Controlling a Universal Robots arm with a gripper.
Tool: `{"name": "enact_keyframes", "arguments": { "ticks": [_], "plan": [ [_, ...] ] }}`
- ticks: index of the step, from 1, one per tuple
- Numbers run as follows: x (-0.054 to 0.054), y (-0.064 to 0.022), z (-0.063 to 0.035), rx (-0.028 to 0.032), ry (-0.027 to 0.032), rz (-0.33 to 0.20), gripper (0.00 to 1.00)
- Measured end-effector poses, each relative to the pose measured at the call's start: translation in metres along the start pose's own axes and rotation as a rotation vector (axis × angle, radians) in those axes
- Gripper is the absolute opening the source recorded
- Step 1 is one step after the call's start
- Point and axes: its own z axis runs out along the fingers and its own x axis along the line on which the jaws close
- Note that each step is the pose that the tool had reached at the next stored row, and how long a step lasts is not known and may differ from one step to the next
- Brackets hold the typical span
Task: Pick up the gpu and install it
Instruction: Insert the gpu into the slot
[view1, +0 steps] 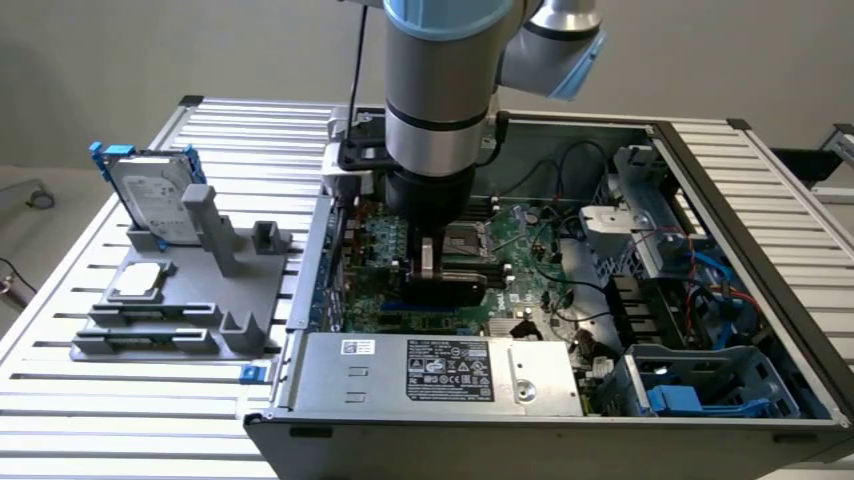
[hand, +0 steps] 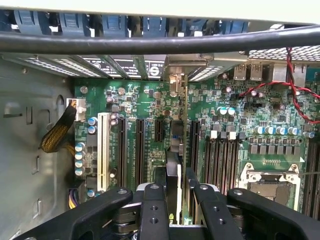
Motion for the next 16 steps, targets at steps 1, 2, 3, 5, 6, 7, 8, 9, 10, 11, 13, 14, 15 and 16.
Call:
{"name": "enact_keyframes", "arguments": {
  "ticks": [1, 2, 3, 5, 6, 7, 8, 9, 10, 11, 13, 14, 15, 16],
  "plan": [
    [0.0001, 0.0, 0.0005, -0.0003, 0.0003, 0.0, 0.26],
    [0.0001, 0.0, 0.0011, -0.0005, 0.0007, 0.0, 0.26],
    [0.0001, 0.0001, 0.0015, -0.0005, 0.0007, 0.0, 0.26],
    [0.0, 0.0, 0.0021, -0.0012, 0.0003, 0.0, 0.26],
    [0.0, 0.0, 0.0023, -0.002, 0.0, 0.0, 0.26],
    [0.0001, -0.0001, 0.0023, -0.0034, 0.0, 0.0, 0.26],
    [0.0001, 0.0, 0.0023, -0.005, -0.0001, 0.0, 0.26],
    [0.0, 0.0, 0.0024, -0.0069, -0.0004, 0.0, 0.26],
    [0.0, 0.0002, 0.0025, -0.0089, -0.0007, 0.0, 0.26],
    [0.0, 0.0002, 0.0028, -0.0105, -0.0014, 0.0, 0.26],
    [0.0, 0.0007, 0.0027, -0.0166, -0.0013, 0.0, 0.26],
    [0.0, 0.0008, 0.0024, -0.0198, -0.001, 0.001, 0.26],
    [0.0001, 0.0008, 0.0024, -0.0212, -0.0009, 0.001, 0.26],
    [0.0001, 0.0008, 0.0024, -0.0223, -0.0012, 0.001, 0.26]
  ]
}}
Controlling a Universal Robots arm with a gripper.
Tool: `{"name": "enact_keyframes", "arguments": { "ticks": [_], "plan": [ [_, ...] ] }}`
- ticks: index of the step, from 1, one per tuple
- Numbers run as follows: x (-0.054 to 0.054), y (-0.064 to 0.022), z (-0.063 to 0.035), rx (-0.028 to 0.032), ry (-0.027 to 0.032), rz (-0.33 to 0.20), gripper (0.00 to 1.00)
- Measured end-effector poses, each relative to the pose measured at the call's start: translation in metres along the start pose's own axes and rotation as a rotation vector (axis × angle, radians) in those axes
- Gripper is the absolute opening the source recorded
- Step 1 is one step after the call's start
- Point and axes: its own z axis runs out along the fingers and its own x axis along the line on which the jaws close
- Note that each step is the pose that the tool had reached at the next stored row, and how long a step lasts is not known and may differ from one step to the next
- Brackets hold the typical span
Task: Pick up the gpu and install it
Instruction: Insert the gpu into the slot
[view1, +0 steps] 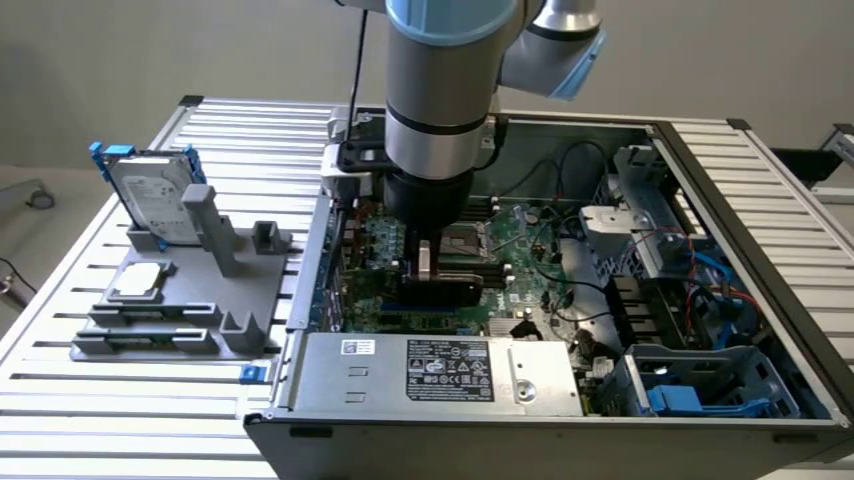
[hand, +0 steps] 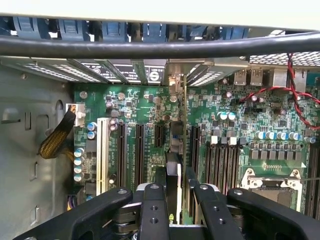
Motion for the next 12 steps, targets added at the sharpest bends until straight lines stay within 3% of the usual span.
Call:
{"name": "enact_keyframes", "arguments": {
  "ticks": [4, 9, 12],
  "plan": [
    [0.0003, 0.0001, 0.0, -0.0032, -0.0034, 0.0, 0.26],
    [0.0009, -0.0008, 0.0, -0.0034, -0.0174, 0.0, 0.26],
    [0.0026, -0.0015, -0.0001, -0.0032, -0.0225, -0.001, 0.26]
  ]
}}
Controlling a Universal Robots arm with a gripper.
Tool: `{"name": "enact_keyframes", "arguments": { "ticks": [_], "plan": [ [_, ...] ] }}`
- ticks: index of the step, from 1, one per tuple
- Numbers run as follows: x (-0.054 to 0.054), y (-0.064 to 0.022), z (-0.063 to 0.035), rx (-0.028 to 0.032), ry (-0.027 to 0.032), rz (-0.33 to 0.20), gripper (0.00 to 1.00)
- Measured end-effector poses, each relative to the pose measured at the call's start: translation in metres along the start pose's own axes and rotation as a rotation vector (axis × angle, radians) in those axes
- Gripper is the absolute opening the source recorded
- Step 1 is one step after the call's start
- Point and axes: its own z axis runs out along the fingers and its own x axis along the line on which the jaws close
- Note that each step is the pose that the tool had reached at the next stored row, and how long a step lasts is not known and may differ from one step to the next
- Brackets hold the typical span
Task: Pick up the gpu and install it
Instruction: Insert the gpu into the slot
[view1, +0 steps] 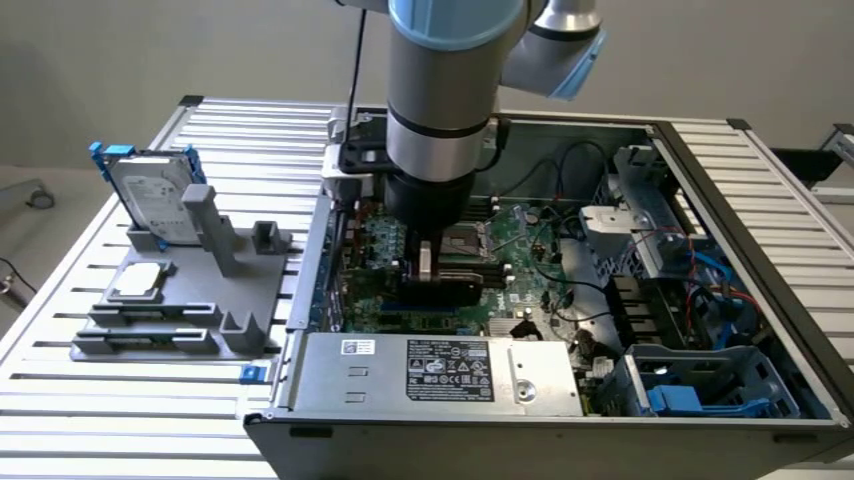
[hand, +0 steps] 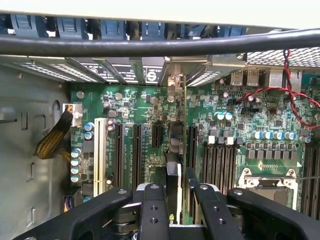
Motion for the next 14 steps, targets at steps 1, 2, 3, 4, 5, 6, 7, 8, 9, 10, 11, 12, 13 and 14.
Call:
{"name": "enact_keyframes", "arguments": {
  "ticks": [1, 2, 3, 4, 5, 6, 7, 8, 9, 10, 11, 12, 13, 14],
  "plan": [
    [0.0009, 0.0, 0.0, 0.0001, -0.0016, 0.0, 0.26],
    [0.0018, 0.0, 0.0, 0.0001, -0.0029, 0.0, 0.26],
    [0.0025, 0.0, 0.0, 0.0002, -0.0041, 0.0, 0.26],
    [0.0029, 0.0001, 0.0, 0.0002, -0.0048, 0.0, 0.26],
    [0.0031, 0.0001, 0.0, 0.0, -0.0057, 0.0, 0.26],
    [0.0033, 0.0001, 0.0001, -0.0001, -0.0068, 0.0, 0.26],
    [0.0036, 0.0001, 0.0001, -0.0002, -0.0081, 0.0, 0.26],
    [0.0038, 0.0001, 0.0002, -0.0002, -0.0097, -0.001, 0.26],
    [0.0041, 0.0001, 0.0003, -0.0003, -0.0115, -0.001, 0.26],
    [0.0045, 0.0, 0.0004, -0.0003, -0.0133, -0.001, 0.26],
    [0.0049, 0.0, 0.0007, -0.0002, -0.0148, -0.001, 0.26],
    [0.0052, 0.0001, 0.0009, -0.0002, -0.0163, -0.001, 0.26],
    [0.0055, 0.0, 0.0012, -0.0001, -0.0176, -0.001, 0.26],
    [0.0058, 0.0, 0.0015, -0.0001, -0.0187, -0.001, 0.26]
  ]
}}
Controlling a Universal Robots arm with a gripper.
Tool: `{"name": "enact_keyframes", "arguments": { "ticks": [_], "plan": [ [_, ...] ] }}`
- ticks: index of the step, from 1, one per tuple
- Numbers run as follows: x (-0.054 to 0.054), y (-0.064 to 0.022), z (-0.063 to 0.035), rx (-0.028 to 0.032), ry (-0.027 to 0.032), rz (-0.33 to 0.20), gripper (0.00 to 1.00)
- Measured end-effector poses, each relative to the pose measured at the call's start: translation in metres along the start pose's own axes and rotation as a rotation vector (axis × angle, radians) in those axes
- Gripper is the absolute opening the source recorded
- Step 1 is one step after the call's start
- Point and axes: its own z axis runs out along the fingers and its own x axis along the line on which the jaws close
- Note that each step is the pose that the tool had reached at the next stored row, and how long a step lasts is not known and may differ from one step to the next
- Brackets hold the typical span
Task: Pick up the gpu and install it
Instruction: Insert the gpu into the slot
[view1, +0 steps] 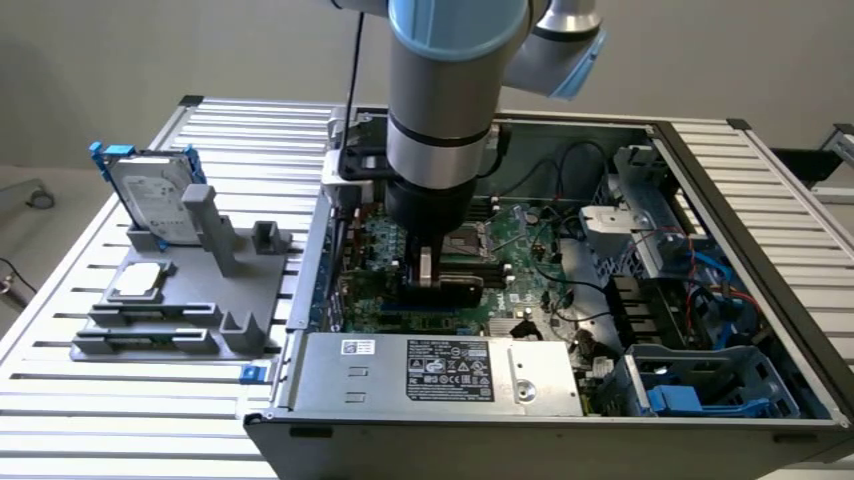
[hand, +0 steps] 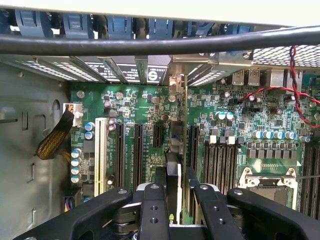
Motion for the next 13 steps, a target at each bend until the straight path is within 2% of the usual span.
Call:
{"name": "enact_keyframes", "arguments": {
  "ticks": [11, 13],
  "plan": [
    [0.0013, -0.0001, 0.0016, -0.0003, -0.0126, 0.0, 0.26],
    [0.001, -0.0002, 0.0016, -0.0013, -0.0165, -0.001, 0.27]
  ]
}}
